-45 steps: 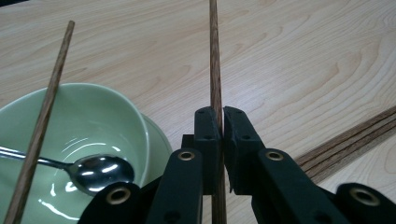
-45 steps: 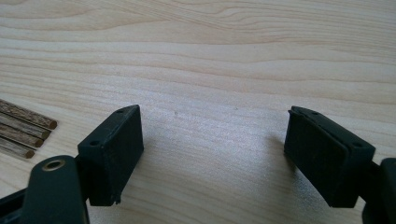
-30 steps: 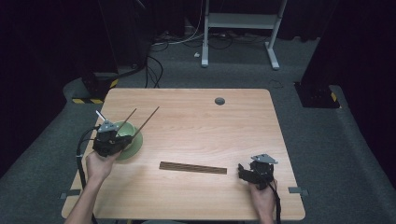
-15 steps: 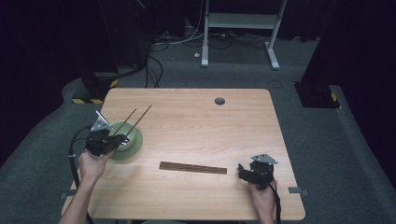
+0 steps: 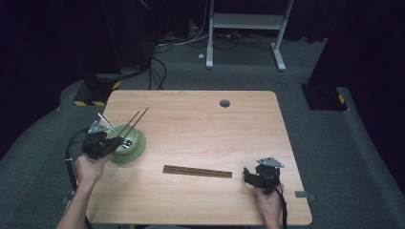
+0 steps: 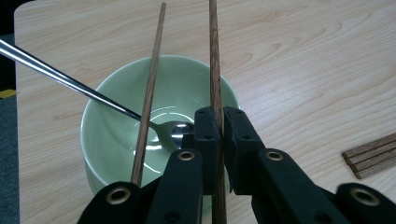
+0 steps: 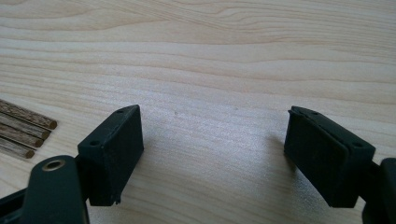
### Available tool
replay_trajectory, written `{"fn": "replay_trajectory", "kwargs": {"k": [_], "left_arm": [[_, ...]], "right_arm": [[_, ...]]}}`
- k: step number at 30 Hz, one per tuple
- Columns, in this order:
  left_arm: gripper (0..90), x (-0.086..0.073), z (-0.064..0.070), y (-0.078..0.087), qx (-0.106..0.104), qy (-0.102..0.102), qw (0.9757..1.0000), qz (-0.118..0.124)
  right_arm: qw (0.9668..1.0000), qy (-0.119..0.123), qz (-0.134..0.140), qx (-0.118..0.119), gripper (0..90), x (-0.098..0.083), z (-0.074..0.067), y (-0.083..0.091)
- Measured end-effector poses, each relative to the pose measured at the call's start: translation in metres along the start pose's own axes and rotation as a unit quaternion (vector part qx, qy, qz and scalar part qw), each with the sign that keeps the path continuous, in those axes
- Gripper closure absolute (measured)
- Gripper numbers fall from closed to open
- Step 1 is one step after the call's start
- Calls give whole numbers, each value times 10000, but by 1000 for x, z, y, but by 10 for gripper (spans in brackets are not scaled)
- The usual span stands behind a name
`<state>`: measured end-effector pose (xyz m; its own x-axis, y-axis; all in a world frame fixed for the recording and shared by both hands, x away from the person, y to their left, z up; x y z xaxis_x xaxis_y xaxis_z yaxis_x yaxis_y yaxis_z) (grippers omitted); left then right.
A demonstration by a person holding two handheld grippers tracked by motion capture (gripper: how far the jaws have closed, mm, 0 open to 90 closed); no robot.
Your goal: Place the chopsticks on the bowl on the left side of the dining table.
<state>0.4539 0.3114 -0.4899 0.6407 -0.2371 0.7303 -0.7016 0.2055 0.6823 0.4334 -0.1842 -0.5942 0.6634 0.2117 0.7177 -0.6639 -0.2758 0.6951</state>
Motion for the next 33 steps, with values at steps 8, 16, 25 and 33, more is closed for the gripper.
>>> {"fn": "replay_trajectory", "kwargs": {"k": [8,16,25,33], "left_arm": [[840,-7,-9,-4,283,-130,9994,-141],[840,-11,-13,-8,355,-112,9991,-218],[840,-15,-19,-10,423,-98,9987,-279],[840,-16,-20,-13,454,-92,9984,-313]], "right_arm": [[10000,1,1,0,191,0,0,0],[10000,1,0,0,191,0,0,0],[10000,0,0,0,191,0,0,0],[10000,-1,0,0,191,0,0,0]]}}
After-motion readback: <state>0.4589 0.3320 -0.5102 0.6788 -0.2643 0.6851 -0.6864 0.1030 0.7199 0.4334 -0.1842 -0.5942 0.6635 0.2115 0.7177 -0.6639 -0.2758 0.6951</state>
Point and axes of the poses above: each handheld gripper's, and its own axes: y roughly backward along the jaws, x roughly out of its top, z roughly to its right, the point moved 10 cm from there along -y, roughly forward along the jaws, and after that the axes turned 5 degrees about x, right-handed, at the moved point
